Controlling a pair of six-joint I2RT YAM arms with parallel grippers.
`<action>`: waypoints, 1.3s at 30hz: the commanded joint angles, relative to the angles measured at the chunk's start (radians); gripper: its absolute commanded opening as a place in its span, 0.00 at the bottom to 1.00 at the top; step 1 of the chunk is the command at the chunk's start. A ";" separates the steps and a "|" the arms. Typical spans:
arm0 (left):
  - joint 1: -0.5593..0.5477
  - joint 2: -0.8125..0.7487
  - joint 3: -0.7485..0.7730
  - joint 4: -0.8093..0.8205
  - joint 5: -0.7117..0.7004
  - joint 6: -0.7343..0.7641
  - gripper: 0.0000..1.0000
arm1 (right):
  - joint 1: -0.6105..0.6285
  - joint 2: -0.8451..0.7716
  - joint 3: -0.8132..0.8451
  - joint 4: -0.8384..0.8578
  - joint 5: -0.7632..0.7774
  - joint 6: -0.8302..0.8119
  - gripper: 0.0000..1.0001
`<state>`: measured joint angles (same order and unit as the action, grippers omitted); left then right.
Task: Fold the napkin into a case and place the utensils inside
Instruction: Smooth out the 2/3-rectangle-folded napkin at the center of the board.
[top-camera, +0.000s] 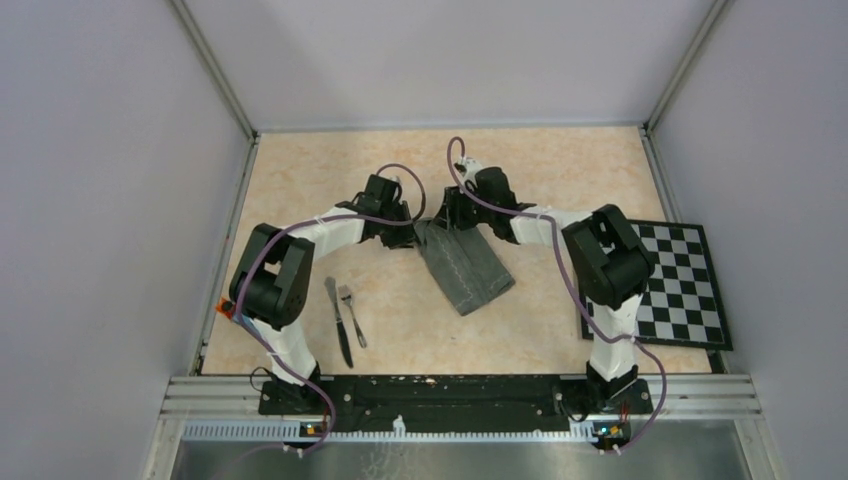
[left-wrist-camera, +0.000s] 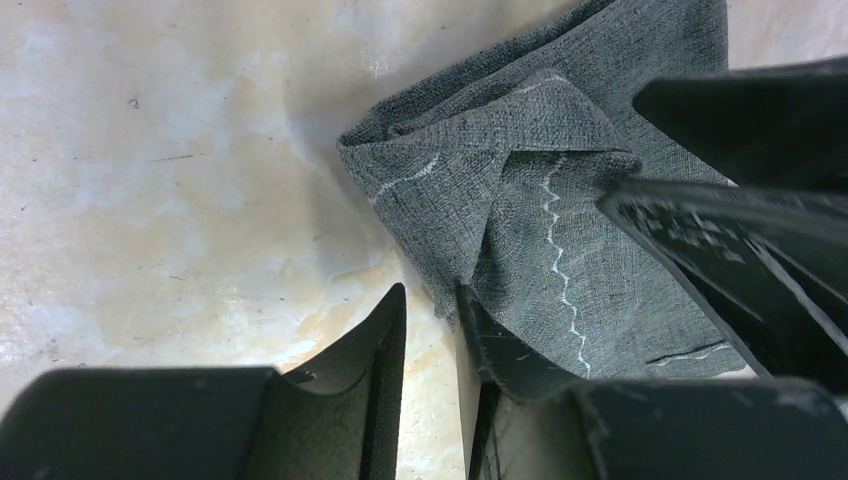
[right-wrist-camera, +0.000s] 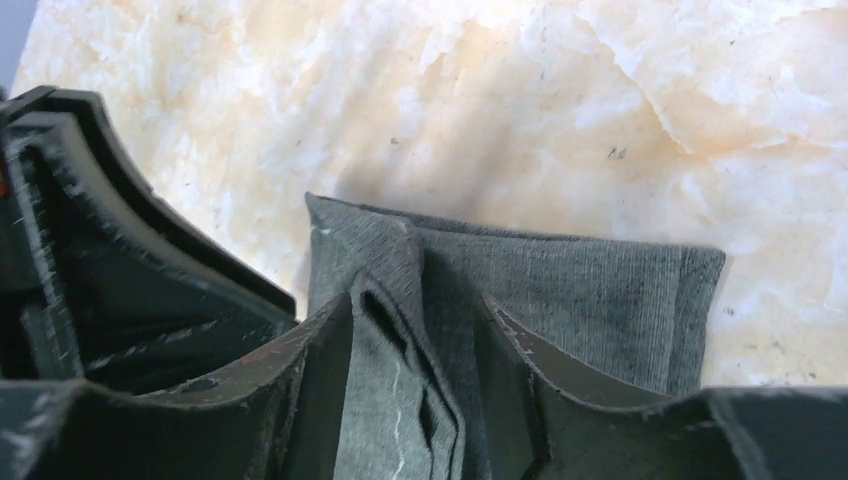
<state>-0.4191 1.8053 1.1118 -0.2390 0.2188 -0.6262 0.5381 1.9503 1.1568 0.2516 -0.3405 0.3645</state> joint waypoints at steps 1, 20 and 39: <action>-0.003 -0.016 0.030 0.008 -0.021 0.028 0.29 | -0.006 0.061 0.085 -0.019 0.021 -0.027 0.43; -0.080 0.128 0.314 -0.122 -0.113 0.169 0.27 | -0.007 0.067 0.165 -0.163 0.102 -0.020 0.32; -0.121 0.118 0.283 -0.153 -0.278 0.189 0.26 | -0.044 -0.026 0.040 -0.114 -0.024 0.081 0.36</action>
<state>-0.5392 1.9720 1.3998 -0.4049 -0.0124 -0.4427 0.4988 1.9728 1.2057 0.0910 -0.3386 0.4313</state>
